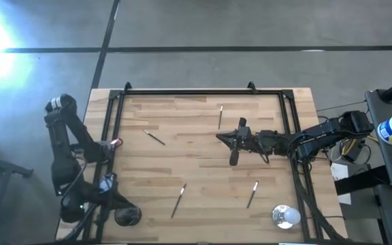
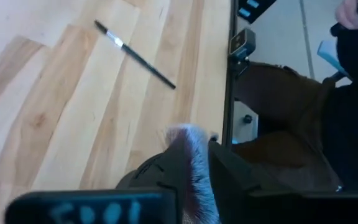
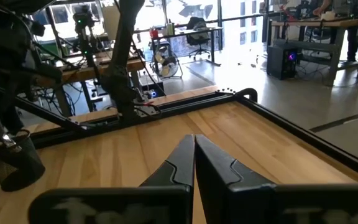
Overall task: Pick & Place Makeup Brushes
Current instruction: Put the black highlighter brush into the makeup holder
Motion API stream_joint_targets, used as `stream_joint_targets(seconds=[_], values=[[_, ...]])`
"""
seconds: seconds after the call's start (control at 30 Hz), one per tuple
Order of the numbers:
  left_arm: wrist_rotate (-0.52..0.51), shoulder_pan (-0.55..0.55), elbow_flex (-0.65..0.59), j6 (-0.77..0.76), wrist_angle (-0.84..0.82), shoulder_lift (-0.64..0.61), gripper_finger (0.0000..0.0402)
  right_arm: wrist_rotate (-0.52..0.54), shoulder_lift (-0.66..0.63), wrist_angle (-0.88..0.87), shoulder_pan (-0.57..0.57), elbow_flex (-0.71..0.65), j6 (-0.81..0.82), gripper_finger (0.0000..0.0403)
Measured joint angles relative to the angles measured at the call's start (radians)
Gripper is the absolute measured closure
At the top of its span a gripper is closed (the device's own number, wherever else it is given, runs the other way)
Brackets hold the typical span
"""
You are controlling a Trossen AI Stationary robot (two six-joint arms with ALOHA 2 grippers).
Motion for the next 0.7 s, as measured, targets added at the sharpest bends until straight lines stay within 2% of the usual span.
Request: stream_joint_targets(seconds=[0.13, 0.3, 0.5, 0.7], values=[[0.050, 0.052, 0.042, -0.010, 0.007, 0.026, 0.0351, 0.000, 0.000, 0.000, 0.000, 0.000, -0.001, 0.0394], [0.128, 0.085, 0.141, 0.001, -0.039, 0.125, 0.0314, 0.000, 0.000, 0.000, 0.000, 0.000, -0.001, 0.0394], [0.258, 0.087, 0.335, -0.018, -0.302, 0.316, 0.0252, -0.001, 0.000, 0.000, 0.000, 0.000, 0.000, 0.0394], [0.284, 0.087, 0.523, 0.048, -0.507, 0.497, 0.0213, -0.002, 0.000, 0.000, 0.000, 0.000, -0.001, 0.0394]])
